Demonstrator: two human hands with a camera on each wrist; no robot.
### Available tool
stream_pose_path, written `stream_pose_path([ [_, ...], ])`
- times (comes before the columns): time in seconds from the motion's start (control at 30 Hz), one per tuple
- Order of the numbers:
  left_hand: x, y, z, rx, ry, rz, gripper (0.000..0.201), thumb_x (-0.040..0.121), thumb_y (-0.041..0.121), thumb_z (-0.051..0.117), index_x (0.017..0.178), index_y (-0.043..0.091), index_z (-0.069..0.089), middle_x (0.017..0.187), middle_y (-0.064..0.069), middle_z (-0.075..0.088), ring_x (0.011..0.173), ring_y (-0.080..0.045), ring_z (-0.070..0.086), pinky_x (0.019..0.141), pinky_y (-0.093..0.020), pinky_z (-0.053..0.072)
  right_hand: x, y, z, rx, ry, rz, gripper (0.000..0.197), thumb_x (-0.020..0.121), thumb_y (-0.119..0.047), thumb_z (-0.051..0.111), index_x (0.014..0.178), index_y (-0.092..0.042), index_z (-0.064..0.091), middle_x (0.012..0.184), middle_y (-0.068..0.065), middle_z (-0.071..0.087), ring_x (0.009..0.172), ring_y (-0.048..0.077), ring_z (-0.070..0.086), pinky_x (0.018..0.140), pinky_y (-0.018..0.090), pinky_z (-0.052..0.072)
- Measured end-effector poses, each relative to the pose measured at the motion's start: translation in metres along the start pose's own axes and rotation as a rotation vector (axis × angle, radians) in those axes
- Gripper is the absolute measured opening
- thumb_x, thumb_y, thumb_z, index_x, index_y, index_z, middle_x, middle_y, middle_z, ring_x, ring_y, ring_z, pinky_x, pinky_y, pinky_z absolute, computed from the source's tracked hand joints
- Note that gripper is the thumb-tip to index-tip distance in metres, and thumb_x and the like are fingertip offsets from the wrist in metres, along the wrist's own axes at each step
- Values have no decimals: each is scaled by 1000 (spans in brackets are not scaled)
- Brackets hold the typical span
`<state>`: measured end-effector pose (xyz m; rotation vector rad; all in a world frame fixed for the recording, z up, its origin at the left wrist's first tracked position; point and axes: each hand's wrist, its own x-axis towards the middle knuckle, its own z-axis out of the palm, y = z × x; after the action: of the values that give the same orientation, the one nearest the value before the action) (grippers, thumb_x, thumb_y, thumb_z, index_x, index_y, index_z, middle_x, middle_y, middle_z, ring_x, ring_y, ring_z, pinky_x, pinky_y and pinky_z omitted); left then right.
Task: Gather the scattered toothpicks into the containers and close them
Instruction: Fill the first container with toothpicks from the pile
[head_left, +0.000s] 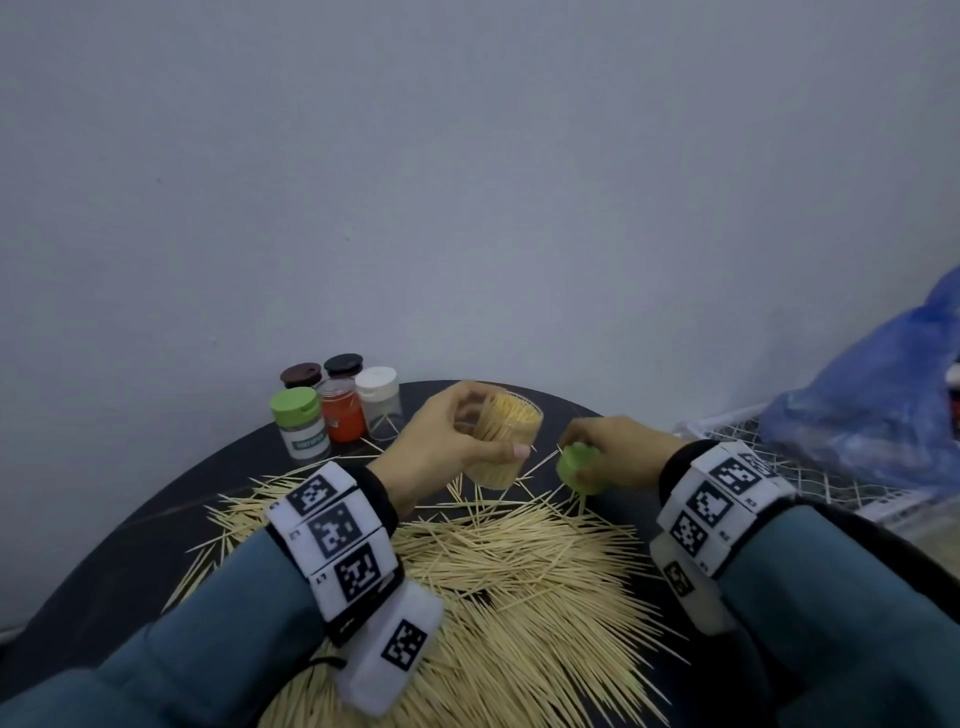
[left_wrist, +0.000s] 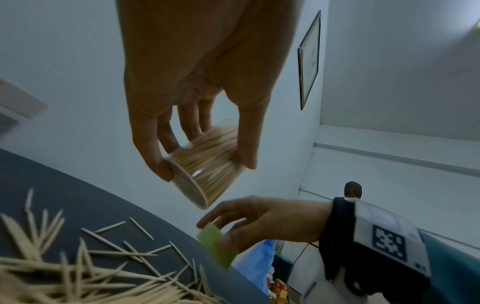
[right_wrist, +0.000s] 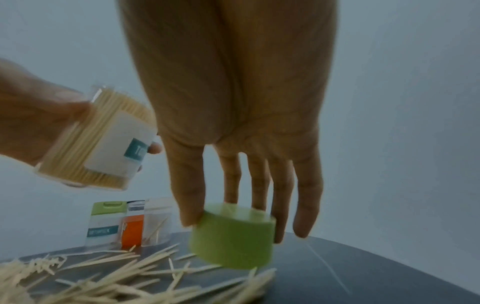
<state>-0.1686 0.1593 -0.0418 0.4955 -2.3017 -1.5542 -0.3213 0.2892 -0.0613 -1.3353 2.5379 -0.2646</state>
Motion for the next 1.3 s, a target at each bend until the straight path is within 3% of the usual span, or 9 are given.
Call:
stream_pose_path([
  [0.1,-8,-6,-17,-16,47,-14,51,72,13,79,116,19,53,111,-3,65,106,-16,59,89,-32,50,10,-16,-4,207,99,-65,40,93,-30,54,129,-15,47,128,8,53,115,22,51,91,27,41],
  [0.23,-20,-13,-37,-15,76,-3,48,74,13,77,116,15,55,110,-9,67,101,-17,62,80,-23,52,19,-49,-8,640,181,-214,30,96,-30,48,121,-16,53,114,3,58,97,17,55,76,24,43],
  [0.4,-29,-20,-53,-29,124,-4,47,78,12,73,122,13,55,111,-9,66,93,-12,62,73,-17,52,25,-89,-6,829,171,-373,26,97,-31,43,111,-14,58,89,-5,57,72,3,51,56,9,39],
  [0.57,-33,-25,-63,-64,145,10,42,82,9,70,121,12,56,101,-2,66,78,4,63,64,-11,49,29,-106,2,906,144,-450,25,96,-29,46,112,-12,56,105,11,61,81,13,59,67,28,54],
  [0.67,-33,-29,-67,-67,148,14,42,82,9,70,121,12,56,102,0,66,77,6,63,65,-10,48,31,-110,4,864,154,-477,30,96,-30,45,115,-11,56,109,11,61,83,12,58,67,23,51],
  [0.8,-33,-33,-70,-26,149,15,40,81,13,71,120,15,58,106,-4,67,89,-6,63,70,-12,50,33,-114,5,782,152,-508,30,96,-32,43,117,-13,55,109,7,60,88,10,57,65,16,48],
  [1.0,-35,-36,-74,29,160,36,37,81,15,72,116,17,61,99,3,66,79,5,61,66,-8,47,37,-118,9,756,131,-522,34,96,-34,42,120,-14,54,105,5,60,88,12,58,64,18,47],
  [1.17,-32,-37,-71,97,197,65,37,79,13,74,114,17,61,98,3,65,85,-5,60,67,-7,45,36,-120,10,695,155,-512,32,96,-33,43,118,-13,53,106,9,61,88,20,59,67,25,47],
  [1.3,-32,-35,-68,144,237,90,38,78,14,75,112,19,60,95,10,64,82,3,57,67,-4,44,32,-121,11,678,156,-482,33,96,-37,42,116,-13,52,101,13,64,89,34,62,71,38,50],
])
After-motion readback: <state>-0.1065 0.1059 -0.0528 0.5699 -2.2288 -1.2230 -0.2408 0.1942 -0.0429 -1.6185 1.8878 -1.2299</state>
